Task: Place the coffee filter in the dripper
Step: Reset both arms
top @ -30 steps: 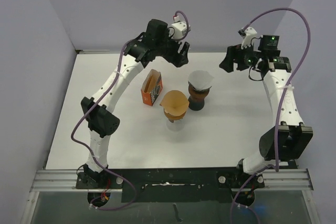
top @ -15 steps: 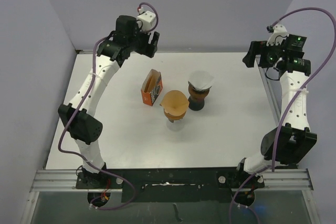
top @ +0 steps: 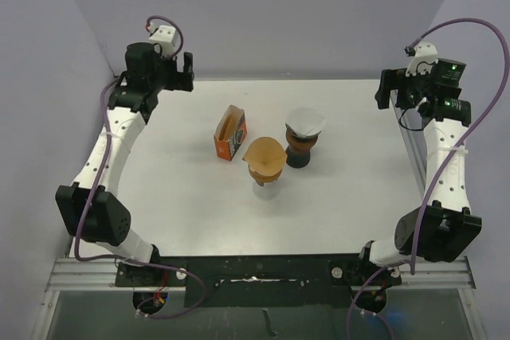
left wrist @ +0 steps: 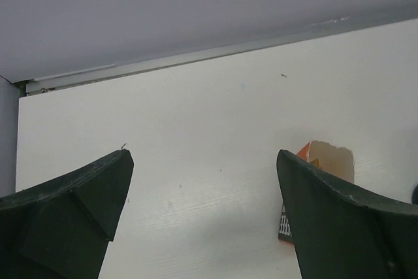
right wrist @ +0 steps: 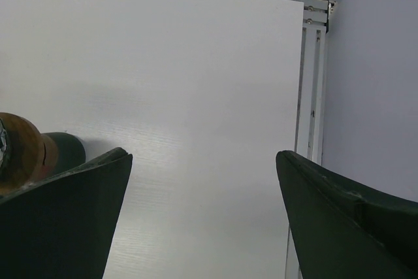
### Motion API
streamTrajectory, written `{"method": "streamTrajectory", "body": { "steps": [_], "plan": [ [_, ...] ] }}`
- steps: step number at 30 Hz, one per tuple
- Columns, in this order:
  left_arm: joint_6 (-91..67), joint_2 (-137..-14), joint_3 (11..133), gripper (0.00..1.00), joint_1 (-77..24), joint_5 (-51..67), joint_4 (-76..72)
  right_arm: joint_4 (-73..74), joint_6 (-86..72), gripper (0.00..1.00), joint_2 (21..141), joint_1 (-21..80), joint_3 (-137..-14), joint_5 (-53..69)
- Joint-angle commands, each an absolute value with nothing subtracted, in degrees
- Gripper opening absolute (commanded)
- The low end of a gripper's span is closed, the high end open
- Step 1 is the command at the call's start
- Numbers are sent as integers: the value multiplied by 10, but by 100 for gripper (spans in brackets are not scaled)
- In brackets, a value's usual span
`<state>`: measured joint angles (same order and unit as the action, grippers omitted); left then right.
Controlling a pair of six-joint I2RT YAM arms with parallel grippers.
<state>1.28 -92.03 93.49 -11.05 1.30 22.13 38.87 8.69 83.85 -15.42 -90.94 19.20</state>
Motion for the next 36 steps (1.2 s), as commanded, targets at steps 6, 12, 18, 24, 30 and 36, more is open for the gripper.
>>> {"method": "streamTrajectory", "body": {
  "steps": [6, 12, 18, 24, 30, 36],
  "plan": [
    [-88, -782, 787, 92, 8, 92, 25, 325, 91, 98, 781, -180, -886, 204],
    [-154, -716, 689, 92, 65, 89, -52, 276, 92, 98, 737, -184, -832, 183],
    [-60, -681, 642, 92, 67, 151, -47, 168, 65, 97, 664, -184, -717, 163],
    [-25, -648, 592, 91, 67, 166, -48, 96, 49, 98, 631, -184, -636, 191],
    [-19, -626, 544, 92, 61, 176, -83, 9, 37, 98, 597, -184, -564, 193],
    [-23, -614, 530, 92, 51, 178, -96, 31, 47, 97, 581, -185, -568, 194]
  ]
}}
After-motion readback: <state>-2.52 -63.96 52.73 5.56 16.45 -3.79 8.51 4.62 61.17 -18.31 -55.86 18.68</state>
